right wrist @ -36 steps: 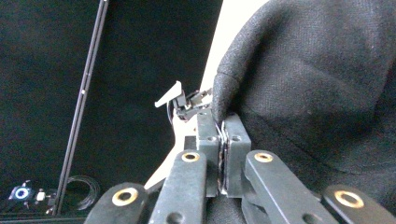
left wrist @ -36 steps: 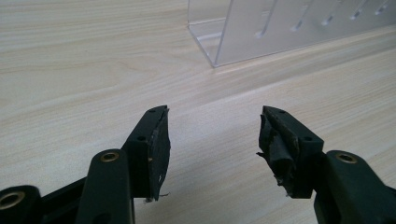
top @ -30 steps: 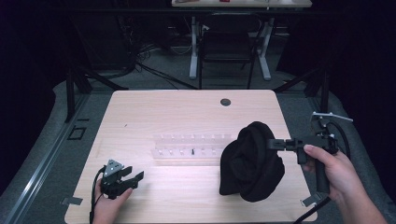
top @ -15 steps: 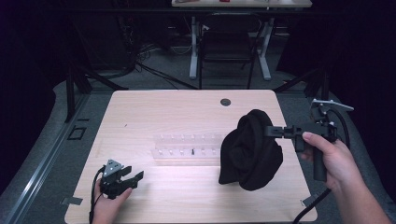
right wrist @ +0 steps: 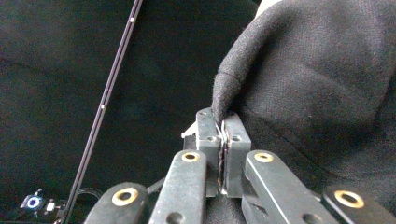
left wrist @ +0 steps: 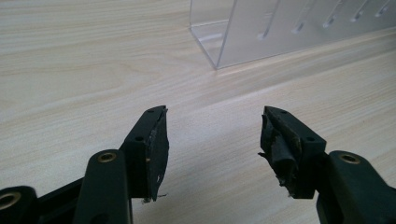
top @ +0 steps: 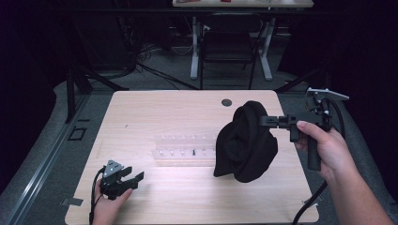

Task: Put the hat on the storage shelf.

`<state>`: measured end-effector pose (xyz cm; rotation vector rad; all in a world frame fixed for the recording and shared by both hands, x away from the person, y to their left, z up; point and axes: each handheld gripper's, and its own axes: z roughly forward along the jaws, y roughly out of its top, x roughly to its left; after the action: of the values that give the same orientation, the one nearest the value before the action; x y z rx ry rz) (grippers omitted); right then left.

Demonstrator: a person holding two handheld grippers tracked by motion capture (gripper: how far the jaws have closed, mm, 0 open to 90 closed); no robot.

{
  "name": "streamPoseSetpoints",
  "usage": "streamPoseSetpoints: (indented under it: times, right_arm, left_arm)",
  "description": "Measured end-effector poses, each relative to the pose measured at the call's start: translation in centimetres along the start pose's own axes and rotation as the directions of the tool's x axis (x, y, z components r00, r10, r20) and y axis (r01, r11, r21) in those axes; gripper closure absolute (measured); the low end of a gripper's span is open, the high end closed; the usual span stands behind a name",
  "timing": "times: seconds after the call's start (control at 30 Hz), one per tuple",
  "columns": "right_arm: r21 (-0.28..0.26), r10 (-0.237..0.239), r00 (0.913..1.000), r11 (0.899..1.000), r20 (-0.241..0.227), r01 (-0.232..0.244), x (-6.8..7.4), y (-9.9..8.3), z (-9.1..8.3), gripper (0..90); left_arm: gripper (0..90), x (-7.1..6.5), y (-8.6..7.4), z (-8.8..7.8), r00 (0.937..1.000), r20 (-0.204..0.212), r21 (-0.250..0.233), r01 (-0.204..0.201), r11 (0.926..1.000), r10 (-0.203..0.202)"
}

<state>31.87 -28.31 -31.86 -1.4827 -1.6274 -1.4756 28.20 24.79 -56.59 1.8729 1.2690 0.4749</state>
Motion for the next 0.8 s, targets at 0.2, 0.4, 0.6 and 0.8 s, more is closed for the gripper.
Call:
streamPoseSetpoints:
  times: [0.2, 0.4, 0.6, 0.8]
  right_arm:
    - [0.000, -0.003, 1.0000, 1.000, 0.001, 0.003, 0.2, 0.8, 0.7, 88.4]
    - [-0.003, -0.004, 1.0000, 1.000, 0.004, 0.004, 0.3, 1.3, 1.5, 88.4]
    - [0.001, -0.004, 1.0000, 1.000, 0.003, 0.004, 0.4, 2.1, 2.6, 88.4]
    - [0.011, -0.008, 0.9999, 1.000, 0.007, 0.008, 0.4, 3.1, 4.1, 88.4]
  left_arm:
    - [41.9, 0.1, 0.0, 0.0, 1.0000, -0.004, 0.001, 0.002, 1.0000, -0.002]
    - [41.9, 0.1, 0.0, 0.0, 1.0000, 0.001, -0.002, 0.005, 1.0000, -0.005]
    - [41.9, 0.2, 0.0, -0.1, 1.0000, 0.003, -0.005, 0.006, 1.0000, -0.006]
    - [41.9, 0.2, 0.0, 0.0, 1.0000, 0.005, -0.005, 0.004, 1.0000, -0.004]
